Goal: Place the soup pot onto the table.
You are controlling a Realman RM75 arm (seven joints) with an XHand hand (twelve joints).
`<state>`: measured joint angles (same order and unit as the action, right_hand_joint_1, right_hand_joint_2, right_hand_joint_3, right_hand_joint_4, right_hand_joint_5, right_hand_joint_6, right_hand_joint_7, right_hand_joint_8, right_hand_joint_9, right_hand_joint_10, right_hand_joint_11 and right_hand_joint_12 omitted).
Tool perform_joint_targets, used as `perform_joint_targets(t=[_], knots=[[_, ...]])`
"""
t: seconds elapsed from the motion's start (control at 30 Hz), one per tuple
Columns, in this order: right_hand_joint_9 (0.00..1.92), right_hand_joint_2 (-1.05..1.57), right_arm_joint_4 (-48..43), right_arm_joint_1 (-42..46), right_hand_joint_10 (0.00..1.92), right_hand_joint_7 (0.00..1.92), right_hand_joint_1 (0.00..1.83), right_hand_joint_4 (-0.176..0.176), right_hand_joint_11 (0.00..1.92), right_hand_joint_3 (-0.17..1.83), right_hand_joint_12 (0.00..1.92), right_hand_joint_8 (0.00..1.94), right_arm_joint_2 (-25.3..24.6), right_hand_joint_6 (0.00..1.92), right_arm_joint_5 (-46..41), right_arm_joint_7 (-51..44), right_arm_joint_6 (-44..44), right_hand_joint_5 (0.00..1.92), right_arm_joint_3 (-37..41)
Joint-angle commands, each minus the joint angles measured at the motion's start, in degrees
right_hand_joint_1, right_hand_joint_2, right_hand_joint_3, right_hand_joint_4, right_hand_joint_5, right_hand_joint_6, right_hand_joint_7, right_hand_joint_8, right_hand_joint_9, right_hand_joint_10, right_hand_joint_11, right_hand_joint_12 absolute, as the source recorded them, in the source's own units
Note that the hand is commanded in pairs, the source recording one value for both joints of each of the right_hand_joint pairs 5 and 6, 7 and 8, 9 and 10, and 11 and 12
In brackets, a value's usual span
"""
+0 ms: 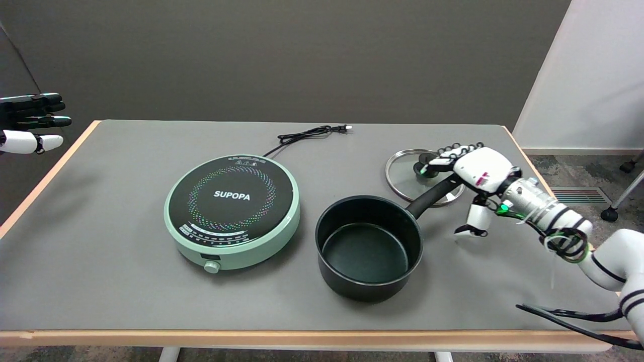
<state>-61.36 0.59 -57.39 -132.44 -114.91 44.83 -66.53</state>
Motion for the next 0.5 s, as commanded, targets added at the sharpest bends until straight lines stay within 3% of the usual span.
perform_joint_targets(t=[0.03, 0.13, 0.27, 0.33, 0.37, 0.43, 0.5], knots=[[0.55, -0.48, -3.5, 8.3, 0.55, 0.55, 1.16, 0.123, 0.55, 1.13, 0.55, 0.55, -0.8, 0.55, -5.8, 0.5, -1.8, 0.55, 15.1], [0.53, -0.51, -3.6, 9.0, 0.53, 0.53, 1.13, 0.125, 0.53, 1.16, 0.53, 0.53, -1.0, 0.53, -12.4, 0.6, -1.2, 0.53, 17.4], [0.52, -0.48, -6.8, 10.0, 0.52, 0.52, 1.11, 0.130, 0.52, 1.11, 0.52, 0.52, -1.1, 0.52, -13.7, 0.7, -1.2, 0.52, 20.2], [0.52, -0.50, -8.5, 10.7, 0.52, 0.52, 1.04, 0.165, 0.52, 1.12, 0.52, 0.52, -1.2, 0.52, -13.7, 1.1, -1.4, 0.52, 21.5], [0.51, -0.53, -9.4, 11.2, 0.51, 0.51, 1.11, 0.153, 0.51, 1.13, 0.51, 0.51, -1.4, 0.51, -13.7, 2.2, -1.5, 0.51, 22.5], [0.48, -0.61, -10.4, 12.0, 0.48, 0.48, 1.11, 0.175, 0.48, 1.15, 0.48, 0.48, -1.7, 0.48, -13.9, 4.7, -1.6, 0.48, 23.9], [0.45, -0.66, -11.1, 12.8, 0.45, 0.45, 1.11, 0.176, 0.45, 1.15, 0.45, 0.45, -2.4, 0.45, -15.5, 8.9, -2.0, 0.45, 25.9]])
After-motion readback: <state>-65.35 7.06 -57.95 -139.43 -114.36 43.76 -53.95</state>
